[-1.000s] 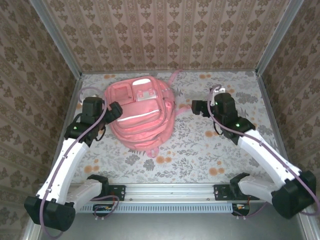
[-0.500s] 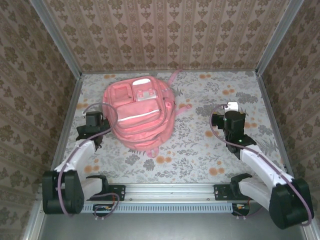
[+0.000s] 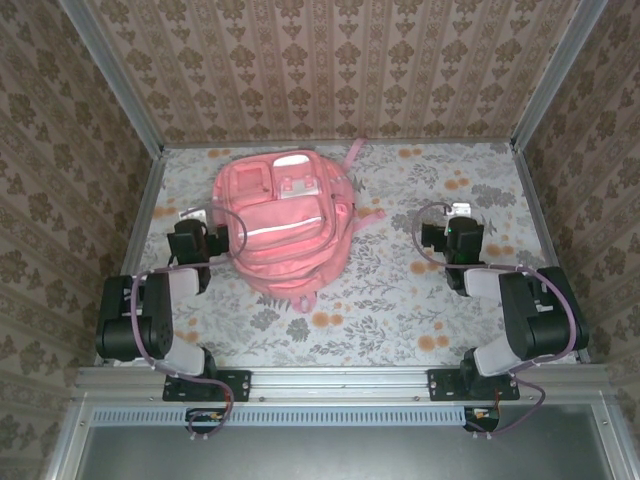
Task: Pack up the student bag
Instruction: Reset both arms
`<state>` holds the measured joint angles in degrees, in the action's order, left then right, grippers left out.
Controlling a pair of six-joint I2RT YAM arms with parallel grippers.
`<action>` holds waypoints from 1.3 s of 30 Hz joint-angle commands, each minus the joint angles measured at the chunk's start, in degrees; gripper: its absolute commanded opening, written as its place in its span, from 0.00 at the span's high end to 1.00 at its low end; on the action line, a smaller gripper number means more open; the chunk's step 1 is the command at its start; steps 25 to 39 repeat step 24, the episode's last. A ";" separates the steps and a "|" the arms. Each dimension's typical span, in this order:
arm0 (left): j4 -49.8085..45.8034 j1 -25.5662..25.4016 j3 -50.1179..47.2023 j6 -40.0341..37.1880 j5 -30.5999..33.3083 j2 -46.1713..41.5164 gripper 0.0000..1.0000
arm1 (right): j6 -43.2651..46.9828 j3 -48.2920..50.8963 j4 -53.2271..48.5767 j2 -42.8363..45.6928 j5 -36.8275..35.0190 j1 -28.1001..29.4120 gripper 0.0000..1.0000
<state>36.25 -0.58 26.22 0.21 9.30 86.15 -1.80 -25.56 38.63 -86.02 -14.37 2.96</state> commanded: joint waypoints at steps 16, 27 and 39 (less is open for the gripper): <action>12.27 -0.74 -2.84 -3.02 -7.36 1.82 0.00 | -1.46 3.17 12.17 -1.61 4.43 -1.29 0.00; 12.27 -0.69 -2.84 -3.02 -7.37 1.83 0.00 | -1.45 3.24 12.17 -1.53 4.54 -1.26 0.00; 12.27 -0.69 -2.84 -3.02 -7.37 1.83 0.00 | -1.45 3.24 12.17 -1.53 4.54 -1.26 0.00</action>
